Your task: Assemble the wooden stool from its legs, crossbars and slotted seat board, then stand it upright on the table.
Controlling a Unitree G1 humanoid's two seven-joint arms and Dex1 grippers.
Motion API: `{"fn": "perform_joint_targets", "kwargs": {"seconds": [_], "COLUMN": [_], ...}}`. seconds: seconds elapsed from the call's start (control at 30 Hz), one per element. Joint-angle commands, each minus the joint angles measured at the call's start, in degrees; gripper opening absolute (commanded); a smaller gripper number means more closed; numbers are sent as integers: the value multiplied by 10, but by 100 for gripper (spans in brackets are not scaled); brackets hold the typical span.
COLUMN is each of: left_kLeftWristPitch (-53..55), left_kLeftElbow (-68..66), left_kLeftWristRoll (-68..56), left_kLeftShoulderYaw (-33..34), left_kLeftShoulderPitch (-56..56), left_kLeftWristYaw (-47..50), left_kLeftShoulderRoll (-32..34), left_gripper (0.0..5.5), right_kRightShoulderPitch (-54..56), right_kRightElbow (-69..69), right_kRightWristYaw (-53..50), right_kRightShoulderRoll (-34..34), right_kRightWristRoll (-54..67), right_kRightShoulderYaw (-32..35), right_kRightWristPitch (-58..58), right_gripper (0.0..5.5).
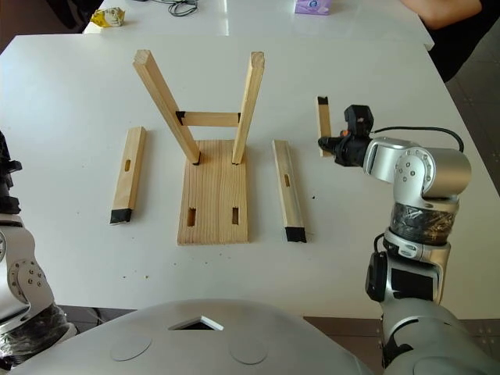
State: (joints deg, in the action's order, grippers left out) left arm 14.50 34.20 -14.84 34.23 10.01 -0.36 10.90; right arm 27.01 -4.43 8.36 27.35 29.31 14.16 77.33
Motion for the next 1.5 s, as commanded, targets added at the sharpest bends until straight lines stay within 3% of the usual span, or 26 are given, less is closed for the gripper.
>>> {"fn": "perform_joint_targets", "kwargs": {"seconds": [0.03,0.13,0.3,0.43,0.57,0.73,0.9,1.1,1.23,1.5], "left_kLeftWristPitch": [-8,-9,-26,-20,10,60,150,244,259,323], "left_kLeftElbow": [-32,-119,-297,-353,-306,-272,-233,-179,-172,-197], "left_kLeftWristRoll": [-19,-39,-44,-57,-87,-151,-272,-416,-445,-555], "left_kLeftShoulderYaw": [30,43,8,-45,-94,-100,-69,-58,-70,-102], "left_kLeftShoulderPitch": [-25,-91,-265,-368,-413,-470,-495,-449,-421,-434], "left_kLeftWristYaw": [-27,-69,-122,-143,-163,-200,-245,-311,-343,-372], "left_kLeftShoulderRoll": [56,133,240,241,228,248,284,299,299,273], "left_gripper": [273,273,273,273,273,273,273,273,273,273], "right_kRightShoulderPitch": [132,227,326,368,390,418,419,357,310,228], "right_kRightElbow": [144,234,302,292,227,184,139,51,6,3], "right_kRightWristYaw": [1,-6,-9,28,71,84,103,151,196,400], "right_kRightShoulderRoll": [-15,-37,-64,-75,-109,-108,-109,-116,-112,-18], "right_kRightWristRoll": [-24,-4,28,50,100,148,223,300,325,283], "right_kRightShoulderYaw": [41,91,142,123,96,99,104,65,42,-27], "right_kRightWristPitch": [-145,-225,-309,-312,-282,-261,-201,-134,-133,-190], "right_gripper": [132,132,132,132,132,132,132,132,132,132]}}
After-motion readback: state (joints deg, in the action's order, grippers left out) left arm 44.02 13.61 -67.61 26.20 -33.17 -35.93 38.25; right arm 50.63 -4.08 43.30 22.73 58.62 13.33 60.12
